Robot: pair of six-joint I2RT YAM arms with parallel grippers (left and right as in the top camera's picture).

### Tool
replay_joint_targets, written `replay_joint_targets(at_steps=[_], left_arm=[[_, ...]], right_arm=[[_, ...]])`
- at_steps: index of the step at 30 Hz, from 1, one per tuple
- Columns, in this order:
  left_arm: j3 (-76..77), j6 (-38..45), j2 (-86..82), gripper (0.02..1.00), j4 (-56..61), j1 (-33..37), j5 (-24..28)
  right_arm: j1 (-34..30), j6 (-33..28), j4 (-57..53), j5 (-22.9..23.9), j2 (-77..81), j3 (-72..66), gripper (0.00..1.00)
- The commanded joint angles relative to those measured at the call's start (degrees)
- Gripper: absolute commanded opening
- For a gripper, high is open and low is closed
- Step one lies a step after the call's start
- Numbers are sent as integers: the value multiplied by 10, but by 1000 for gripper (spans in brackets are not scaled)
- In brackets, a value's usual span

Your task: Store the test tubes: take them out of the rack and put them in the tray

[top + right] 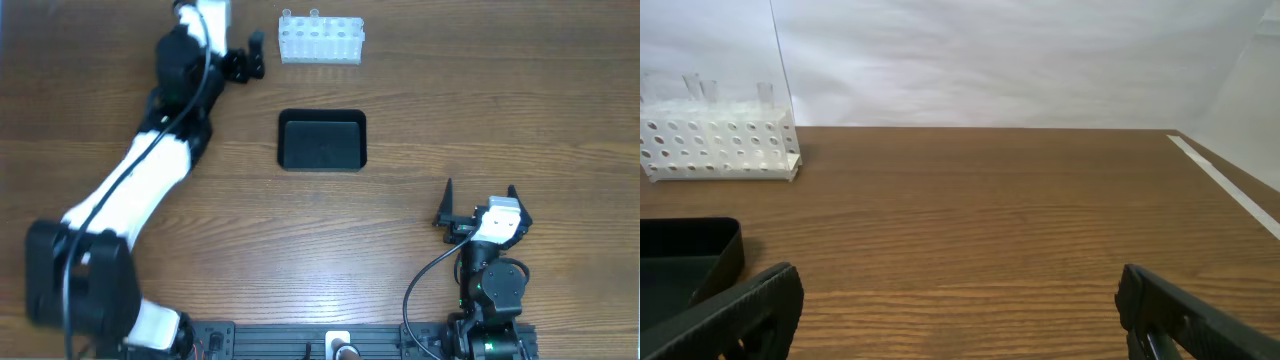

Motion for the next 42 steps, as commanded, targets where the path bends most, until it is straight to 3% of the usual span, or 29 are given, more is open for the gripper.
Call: replay_joint_targets(at_steps=[1, 8, 14, 42], left_arm=[[105, -26, 102, 1000, -28, -12, -6], [295, -32, 247, 1000, -135, -17, -6], [371, -32, 316, 998, -154, -26, -13], [387, -37, 366, 943, -137, -50, -64]], right_arm=[[-4, 5, 1, 7, -3, -5, 993], [-4, 5, 1, 7, -3, -5, 993], [-4, 5, 1, 7, -3, -5, 993], [-4, 5, 1, 7, -3, -5, 991]])
